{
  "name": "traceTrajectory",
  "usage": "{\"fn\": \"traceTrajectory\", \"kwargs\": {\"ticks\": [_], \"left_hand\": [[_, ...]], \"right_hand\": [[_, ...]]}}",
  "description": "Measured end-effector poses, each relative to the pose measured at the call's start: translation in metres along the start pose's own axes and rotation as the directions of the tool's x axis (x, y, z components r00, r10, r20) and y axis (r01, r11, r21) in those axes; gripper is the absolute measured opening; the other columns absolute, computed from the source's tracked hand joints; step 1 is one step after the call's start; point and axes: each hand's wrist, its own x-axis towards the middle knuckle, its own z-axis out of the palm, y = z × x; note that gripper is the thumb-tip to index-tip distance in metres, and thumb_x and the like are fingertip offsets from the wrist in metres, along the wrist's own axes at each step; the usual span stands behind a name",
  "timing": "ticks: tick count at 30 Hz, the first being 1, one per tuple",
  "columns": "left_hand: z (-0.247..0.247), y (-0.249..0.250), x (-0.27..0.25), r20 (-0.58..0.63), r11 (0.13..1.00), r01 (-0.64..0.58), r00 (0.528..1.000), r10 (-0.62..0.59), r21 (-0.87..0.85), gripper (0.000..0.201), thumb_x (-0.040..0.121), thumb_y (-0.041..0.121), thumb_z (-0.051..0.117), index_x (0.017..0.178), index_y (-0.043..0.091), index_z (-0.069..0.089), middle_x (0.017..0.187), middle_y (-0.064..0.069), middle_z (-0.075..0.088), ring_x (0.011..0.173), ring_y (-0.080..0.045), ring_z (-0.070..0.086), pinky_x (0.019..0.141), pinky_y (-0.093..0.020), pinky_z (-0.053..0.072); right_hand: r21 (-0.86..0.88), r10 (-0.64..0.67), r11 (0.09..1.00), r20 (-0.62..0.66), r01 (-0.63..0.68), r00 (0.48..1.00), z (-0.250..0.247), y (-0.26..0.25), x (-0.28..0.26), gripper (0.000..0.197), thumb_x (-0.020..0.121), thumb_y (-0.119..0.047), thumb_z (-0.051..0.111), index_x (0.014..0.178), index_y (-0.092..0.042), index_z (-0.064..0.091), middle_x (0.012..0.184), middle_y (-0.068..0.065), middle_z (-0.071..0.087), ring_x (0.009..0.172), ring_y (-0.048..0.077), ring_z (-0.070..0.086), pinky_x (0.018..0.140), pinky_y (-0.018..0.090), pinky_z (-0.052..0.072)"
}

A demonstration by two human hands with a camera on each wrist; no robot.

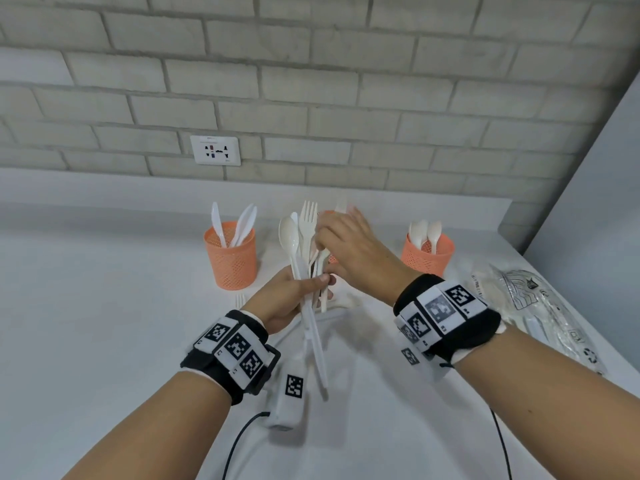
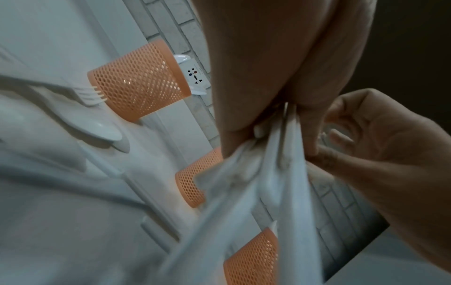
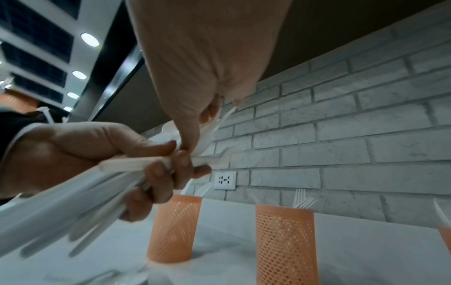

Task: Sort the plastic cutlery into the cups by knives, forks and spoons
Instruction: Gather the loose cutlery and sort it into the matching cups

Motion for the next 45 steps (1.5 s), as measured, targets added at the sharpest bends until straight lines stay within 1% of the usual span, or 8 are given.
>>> {"fn": "traceTrajectory", "kwargs": {"ticks": [5,8,15,21,24,32,39,45], "left_hand": [[0.003,0.002,0.006,-0.022,0.994,-0.01,1.0,0.007,-0.112,0.009,0.092,0.008,0.051,0.099,0.01,0.057,0.066,0.003,0.058,0.057,-0.011,0.056,0.062,-0.025,0.041],[0.003,0.005,0.009,-0.026,0.985,-0.019,1.0,0.014,-0.173,0.005,0.093,0.014,0.051,0.092,0.01,0.055,0.064,0.002,0.058,0.054,-0.012,0.055,0.063,-0.028,0.042],[0.012,0.002,0.011,-0.054,0.991,-0.028,0.998,0.021,-0.128,0.013,0.091,0.006,0.052,0.098,0.01,0.063,0.068,-0.001,0.069,0.063,-0.011,0.067,0.057,-0.022,0.052],[0.011,0.005,0.011,-0.088,0.992,-0.034,0.996,0.024,-0.118,0.016,0.091,0.01,0.054,0.104,0.008,0.063,0.082,-0.007,0.072,0.071,-0.016,0.068,0.06,-0.025,0.057],[0.011,0.004,0.015,-0.133,0.987,-0.041,0.991,0.021,-0.155,0.02,0.092,0.008,0.053,0.109,0.005,0.061,0.098,-0.014,0.07,0.089,-0.024,0.068,0.068,-0.032,0.06],[0.011,0.001,0.022,-0.264,0.979,-0.054,0.965,0.0,-0.198,0.017,0.093,0.02,0.053,0.08,0.01,0.06,0.053,0.003,0.051,0.047,-0.009,0.047,0.058,-0.027,0.04],[0.016,0.004,0.02,-0.219,0.952,-0.065,0.976,-0.002,-0.298,0.013,0.094,0.01,0.05,0.097,0.009,0.062,0.077,-0.006,0.07,0.071,-0.015,0.068,0.067,-0.032,0.056],[0.027,0.003,0.024,-0.259,0.941,-0.043,0.965,-0.049,-0.336,0.016,0.096,0.02,0.048,0.096,0.01,0.06,0.062,-0.001,0.068,0.057,-0.012,0.066,0.047,-0.021,0.049]], "right_hand": [[0.238,0.349,0.921,-0.153,-0.308,0.925,-0.001,0.016,-0.004,0.042,0.068,-0.007,0.073,0.105,-0.005,0.054,0.115,0.012,0.052,0.112,0.025,0.045,0.101,0.038,0.037],[0.493,0.534,0.726,0.036,-0.48,0.845,0.003,0.02,-0.011,0.013,0.085,-0.006,0.06,0.098,-0.005,0.057,0.097,0.004,0.053,0.089,0.018,0.05,0.079,0.026,0.04],[0.803,0.502,0.28,0.345,-0.527,0.793,0.011,0.003,-0.014,0.012,0.093,-0.015,0.054,0.084,-0.014,0.061,0.062,-0.003,0.055,0.056,0.003,0.051,0.063,0.018,0.045],[0.838,0.493,0.055,0.45,-0.543,0.745,0.01,0.006,-0.014,0.01,0.094,-0.01,0.051,0.098,-0.006,0.059,0.079,0.004,0.059,0.066,0.01,0.054,0.069,0.027,0.044],[0.857,0.536,0.031,0.42,-0.514,0.732,0.007,0.003,-0.011,0.025,0.097,-0.01,0.041,0.117,-0.008,0.055,0.093,0.007,0.063,0.077,0.015,0.06,0.071,0.025,0.047],[0.789,0.482,0.292,0.367,-0.541,0.795,0.009,-0.011,-0.01,0.012,0.095,-0.011,0.042,0.096,-0.01,0.054,0.073,-0.008,0.052,0.059,0.001,0.046,0.059,0.015,0.035],[0.814,0.624,0.258,0.27,-0.52,0.733,0.016,-0.009,-0.009,0.023,0.097,-0.007,0.037,0.088,-0.009,0.058,0.081,0.004,0.059,0.07,0.01,0.054,0.06,0.013,0.043],[0.533,0.602,0.63,0.124,-0.565,0.789,0.027,-0.034,-0.005,0.012,0.096,-0.01,0.035,0.084,-0.013,0.035,0.083,0.004,0.041,0.077,0.019,0.039,0.064,0.03,0.03]]}}
